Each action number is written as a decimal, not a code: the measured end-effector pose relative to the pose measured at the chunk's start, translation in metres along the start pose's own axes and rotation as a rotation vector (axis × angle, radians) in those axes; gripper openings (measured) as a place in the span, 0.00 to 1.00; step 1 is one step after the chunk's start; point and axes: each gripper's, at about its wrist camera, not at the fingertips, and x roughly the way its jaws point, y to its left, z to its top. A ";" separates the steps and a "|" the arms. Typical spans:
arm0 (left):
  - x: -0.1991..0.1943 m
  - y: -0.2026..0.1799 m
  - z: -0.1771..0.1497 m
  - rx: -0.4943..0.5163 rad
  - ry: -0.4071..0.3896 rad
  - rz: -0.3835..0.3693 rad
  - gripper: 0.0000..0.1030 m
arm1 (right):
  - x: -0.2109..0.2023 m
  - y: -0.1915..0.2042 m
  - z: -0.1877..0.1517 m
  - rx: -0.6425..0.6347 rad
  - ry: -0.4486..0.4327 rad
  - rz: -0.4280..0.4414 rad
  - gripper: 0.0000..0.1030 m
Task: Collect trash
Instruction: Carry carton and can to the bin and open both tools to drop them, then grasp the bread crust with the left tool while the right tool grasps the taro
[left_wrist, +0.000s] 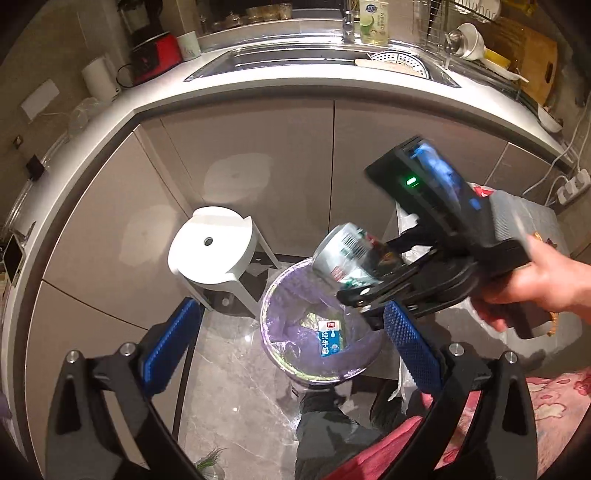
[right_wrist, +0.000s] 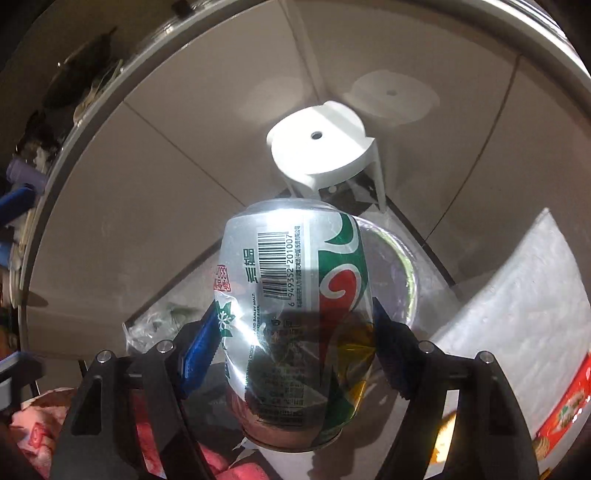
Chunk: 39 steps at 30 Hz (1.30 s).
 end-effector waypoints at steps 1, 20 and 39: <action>-0.001 -0.002 -0.001 -0.005 -0.001 0.011 0.93 | 0.012 0.000 0.003 -0.002 0.022 -0.002 0.73; -0.002 -0.016 0.000 -0.011 0.005 0.011 0.93 | -0.022 -0.035 -0.004 0.136 -0.068 -0.055 0.92; 0.079 -0.156 0.012 0.185 0.108 -0.301 0.93 | -0.251 -0.150 -0.237 0.650 -0.469 -0.352 0.98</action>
